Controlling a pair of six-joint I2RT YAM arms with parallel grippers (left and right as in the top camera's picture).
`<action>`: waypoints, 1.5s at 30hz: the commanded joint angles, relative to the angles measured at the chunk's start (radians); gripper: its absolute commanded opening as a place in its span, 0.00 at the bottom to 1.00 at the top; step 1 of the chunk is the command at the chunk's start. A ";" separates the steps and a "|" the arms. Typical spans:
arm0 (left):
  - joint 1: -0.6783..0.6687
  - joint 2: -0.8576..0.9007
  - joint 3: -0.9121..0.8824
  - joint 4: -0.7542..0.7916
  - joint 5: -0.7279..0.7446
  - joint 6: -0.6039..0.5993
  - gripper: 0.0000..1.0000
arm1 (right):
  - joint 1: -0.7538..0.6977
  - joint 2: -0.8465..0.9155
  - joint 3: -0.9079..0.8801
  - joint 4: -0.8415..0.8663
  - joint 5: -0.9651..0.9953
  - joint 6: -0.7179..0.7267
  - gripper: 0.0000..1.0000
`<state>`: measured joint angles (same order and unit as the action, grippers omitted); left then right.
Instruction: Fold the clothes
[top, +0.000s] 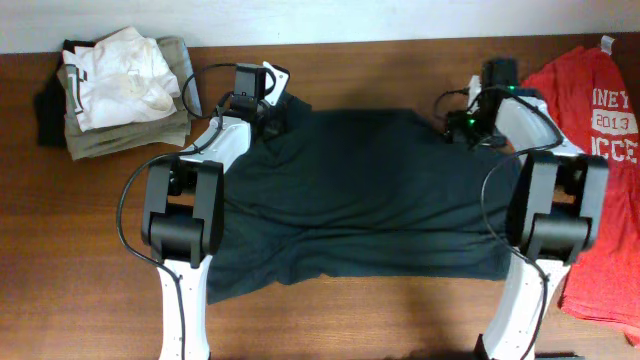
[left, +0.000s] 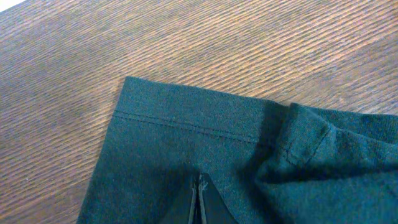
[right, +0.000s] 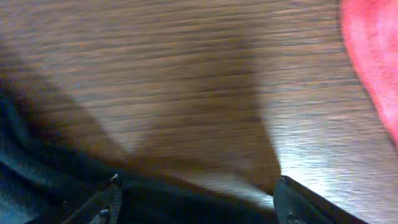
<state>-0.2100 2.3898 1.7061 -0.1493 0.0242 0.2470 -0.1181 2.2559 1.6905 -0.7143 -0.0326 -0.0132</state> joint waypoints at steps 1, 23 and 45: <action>0.015 0.040 -0.034 -0.044 -0.032 0.009 0.04 | 0.061 0.044 -0.003 -0.037 -0.007 -0.013 0.82; 0.015 0.040 -0.034 -0.054 -0.032 0.009 0.04 | 0.100 0.001 -0.002 -0.009 -0.036 0.029 0.73; 0.024 -0.164 -0.029 -0.230 0.108 -0.069 0.87 | 0.098 -0.122 0.261 -0.430 0.064 0.213 0.04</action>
<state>-0.1936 2.1345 1.6829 -0.4393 0.1165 0.1719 -0.0189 2.1700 1.9327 -1.1442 0.0116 0.1883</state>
